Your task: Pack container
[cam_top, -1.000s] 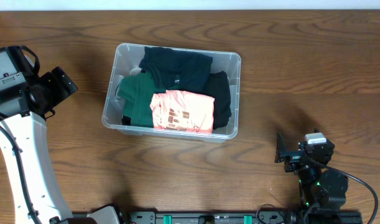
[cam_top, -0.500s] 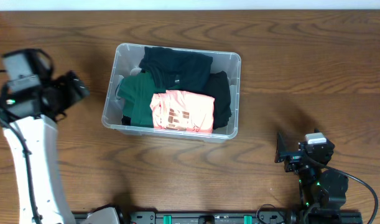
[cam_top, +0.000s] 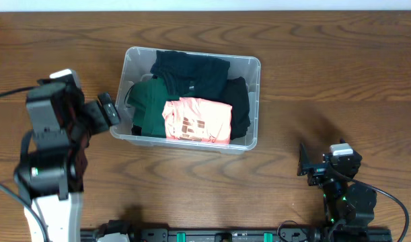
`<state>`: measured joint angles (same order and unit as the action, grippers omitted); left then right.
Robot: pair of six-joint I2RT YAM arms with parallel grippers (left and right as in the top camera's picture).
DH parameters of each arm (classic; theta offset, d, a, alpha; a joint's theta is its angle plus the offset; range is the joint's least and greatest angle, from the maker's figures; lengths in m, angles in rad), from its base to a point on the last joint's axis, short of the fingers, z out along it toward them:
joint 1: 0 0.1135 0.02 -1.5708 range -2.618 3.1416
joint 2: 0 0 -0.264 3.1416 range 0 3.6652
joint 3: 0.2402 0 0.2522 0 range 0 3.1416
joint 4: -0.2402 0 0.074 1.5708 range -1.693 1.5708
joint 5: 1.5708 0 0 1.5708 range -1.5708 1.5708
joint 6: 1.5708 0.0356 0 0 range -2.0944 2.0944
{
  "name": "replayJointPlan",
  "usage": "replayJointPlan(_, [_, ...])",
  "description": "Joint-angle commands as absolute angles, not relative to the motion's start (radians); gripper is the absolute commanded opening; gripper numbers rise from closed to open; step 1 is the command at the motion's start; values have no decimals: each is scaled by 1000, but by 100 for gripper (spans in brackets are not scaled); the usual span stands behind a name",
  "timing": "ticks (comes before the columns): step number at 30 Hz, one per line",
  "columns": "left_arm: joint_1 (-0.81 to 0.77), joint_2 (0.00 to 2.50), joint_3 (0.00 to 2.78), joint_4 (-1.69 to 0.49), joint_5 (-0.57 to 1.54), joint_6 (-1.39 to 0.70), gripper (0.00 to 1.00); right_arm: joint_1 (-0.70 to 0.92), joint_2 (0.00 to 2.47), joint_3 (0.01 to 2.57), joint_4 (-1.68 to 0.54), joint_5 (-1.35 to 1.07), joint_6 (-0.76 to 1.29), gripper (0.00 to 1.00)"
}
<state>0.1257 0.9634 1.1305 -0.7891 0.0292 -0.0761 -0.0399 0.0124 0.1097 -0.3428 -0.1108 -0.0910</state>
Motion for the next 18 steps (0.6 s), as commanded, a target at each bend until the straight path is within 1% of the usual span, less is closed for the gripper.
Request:
replayJointPlan(1, [121, 877, 1055, -760, 114, 4, 98, -32, 6, 104, -341, -101, -83, 99])
replayJointPlan(10, [121, 620, 835, -638, 147, 3, 98, -32, 6, 104, -341, -101, -83, 99])
replayJointPlan(18, [105, 417, 684, -592, 200, 3, 98, -32, 6, 104, -341, -101, -83, 99])
